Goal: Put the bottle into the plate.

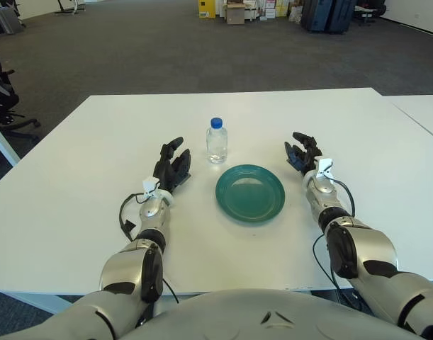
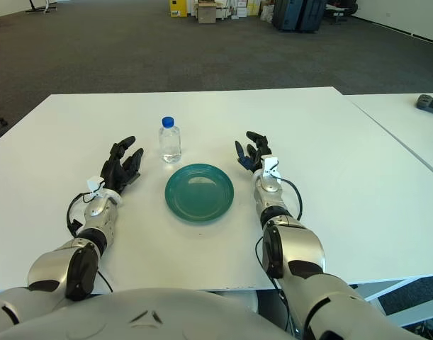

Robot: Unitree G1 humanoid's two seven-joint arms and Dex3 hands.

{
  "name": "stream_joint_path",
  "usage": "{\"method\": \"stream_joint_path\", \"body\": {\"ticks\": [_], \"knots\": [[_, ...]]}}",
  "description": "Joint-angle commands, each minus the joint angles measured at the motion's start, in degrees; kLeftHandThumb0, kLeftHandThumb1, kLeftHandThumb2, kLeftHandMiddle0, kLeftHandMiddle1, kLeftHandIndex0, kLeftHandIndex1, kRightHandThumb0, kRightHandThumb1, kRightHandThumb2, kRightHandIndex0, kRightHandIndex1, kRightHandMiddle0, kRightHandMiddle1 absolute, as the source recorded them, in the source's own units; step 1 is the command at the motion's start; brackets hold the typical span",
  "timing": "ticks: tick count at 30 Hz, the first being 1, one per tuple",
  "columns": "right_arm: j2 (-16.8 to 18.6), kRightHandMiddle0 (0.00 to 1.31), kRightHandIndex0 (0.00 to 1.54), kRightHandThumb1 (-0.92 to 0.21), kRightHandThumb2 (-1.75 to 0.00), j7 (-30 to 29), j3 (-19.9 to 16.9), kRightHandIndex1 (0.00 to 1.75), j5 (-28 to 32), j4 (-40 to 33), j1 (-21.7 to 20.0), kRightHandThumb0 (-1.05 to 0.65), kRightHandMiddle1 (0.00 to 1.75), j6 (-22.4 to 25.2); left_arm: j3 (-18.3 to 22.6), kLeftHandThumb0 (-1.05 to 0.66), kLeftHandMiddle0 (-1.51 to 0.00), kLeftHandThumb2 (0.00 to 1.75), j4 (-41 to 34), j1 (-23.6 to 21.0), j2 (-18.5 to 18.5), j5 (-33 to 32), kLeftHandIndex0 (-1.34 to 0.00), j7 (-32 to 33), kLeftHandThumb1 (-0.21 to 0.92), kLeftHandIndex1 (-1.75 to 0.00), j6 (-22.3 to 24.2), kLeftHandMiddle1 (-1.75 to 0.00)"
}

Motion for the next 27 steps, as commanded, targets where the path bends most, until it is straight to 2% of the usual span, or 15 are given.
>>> {"method": "stream_joint_path", "body": {"ticks": [1,8,14,19,24,27], "knots": [[0.5,0.00,0.30,-0.77,-0.53,-0.9,0.2,0.10,-0.2,-0.2,0.7,-0.61,0.79,-0.3,-0.1,-0.57,-0.49,0.63,1.2,0.9,0.6,0.2,0.00,1.0,0.73,-0.92,2.2,-0.17],[0.3,0.00,0.32,-0.77,-0.52,-3.5,1.4,0.11,-1.3,-0.4,0.8,-0.60,0.81,-0.7,-0.5,-0.59,-0.50,0.62,1.2,-0.1,0.4,0.4,0.00,1.5,0.72,-0.93,3.1,-0.19],[0.4,0.00,0.37,-0.75,-0.53,-6.2,2.5,0.13,-2.2,-1.1,1.5,-0.58,0.86,-3.2,-1.6,-0.63,-0.44,0.54,1.2,-1.6,0.1,1.2,0.00,2.3,0.75,-0.95,4.1,-0.35],[0.4,0.00,0.41,-0.71,-0.58,-7.7,3.0,0.14,-2.6,-1.7,2.4,-0.55,0.94,-5.6,-3.2,-0.66,-0.38,0.49,1.1,-4.9,-0.2,2.4,0.00,3.7,0.76,-0.94,6.7,-0.46],[0.3,0.00,0.44,-0.69,-0.61,-8.5,3.3,0.16,-2.8,-2.3,3.3,-0.54,0.99,-7.1,-5.1,-0.67,-0.32,0.48,0.9,-7.0,0.2,4.2,0.00,4.4,0.74,-0.86,8.9,-0.46],[0.3,0.00,0.45,-0.69,-0.62,-8.6,3.4,0.17,-2.7,-2.7,3.9,-0.55,1.00,-7.8,-7.8,-0.74,-0.26,0.41,1.2,-9.1,1.5,6.9,0.00,3.7,0.76,-0.72,10.3,-0.32]]}}
